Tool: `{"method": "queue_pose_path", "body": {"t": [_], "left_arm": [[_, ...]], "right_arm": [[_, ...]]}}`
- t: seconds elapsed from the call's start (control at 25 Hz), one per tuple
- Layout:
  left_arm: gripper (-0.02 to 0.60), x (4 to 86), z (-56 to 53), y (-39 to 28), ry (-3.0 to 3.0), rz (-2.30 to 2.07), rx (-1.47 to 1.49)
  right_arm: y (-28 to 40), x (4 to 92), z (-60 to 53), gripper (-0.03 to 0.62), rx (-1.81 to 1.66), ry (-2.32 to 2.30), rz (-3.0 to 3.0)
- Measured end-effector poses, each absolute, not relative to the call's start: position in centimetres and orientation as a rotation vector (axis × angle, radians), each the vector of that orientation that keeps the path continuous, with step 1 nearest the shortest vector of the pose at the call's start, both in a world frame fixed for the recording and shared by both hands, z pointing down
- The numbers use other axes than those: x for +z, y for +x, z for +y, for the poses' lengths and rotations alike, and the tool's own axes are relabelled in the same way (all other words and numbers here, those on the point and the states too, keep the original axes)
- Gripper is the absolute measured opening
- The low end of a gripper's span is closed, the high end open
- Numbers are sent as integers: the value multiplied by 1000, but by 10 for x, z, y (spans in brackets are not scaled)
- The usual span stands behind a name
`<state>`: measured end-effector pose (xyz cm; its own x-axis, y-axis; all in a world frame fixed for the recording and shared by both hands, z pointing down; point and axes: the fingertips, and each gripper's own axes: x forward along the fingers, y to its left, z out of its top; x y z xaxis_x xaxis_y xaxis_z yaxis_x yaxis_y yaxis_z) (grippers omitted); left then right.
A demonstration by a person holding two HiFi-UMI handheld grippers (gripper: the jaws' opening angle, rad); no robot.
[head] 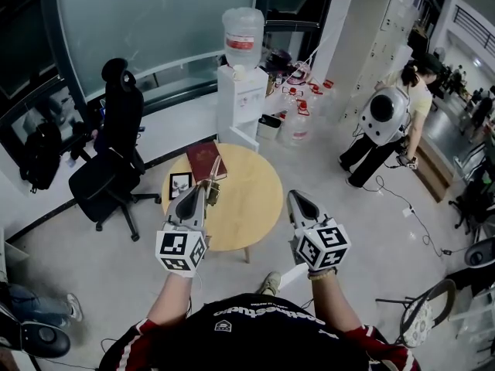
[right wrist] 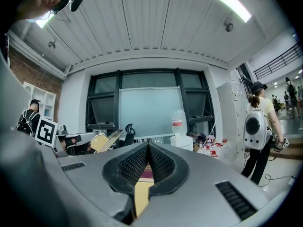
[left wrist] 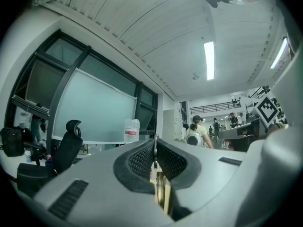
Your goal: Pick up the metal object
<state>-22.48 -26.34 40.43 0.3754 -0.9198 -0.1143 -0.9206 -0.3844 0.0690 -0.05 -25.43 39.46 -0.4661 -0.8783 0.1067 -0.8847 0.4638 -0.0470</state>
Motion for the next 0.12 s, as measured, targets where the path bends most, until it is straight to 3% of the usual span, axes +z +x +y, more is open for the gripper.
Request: {"method": "queue_pose_path", "body": {"t": [0.12], "left_arm": [[21, 403, -263, -224, -2601, 1734, 213]], "right_arm": [[-1, 393, -254, 28, 146, 1586, -2630]]}}
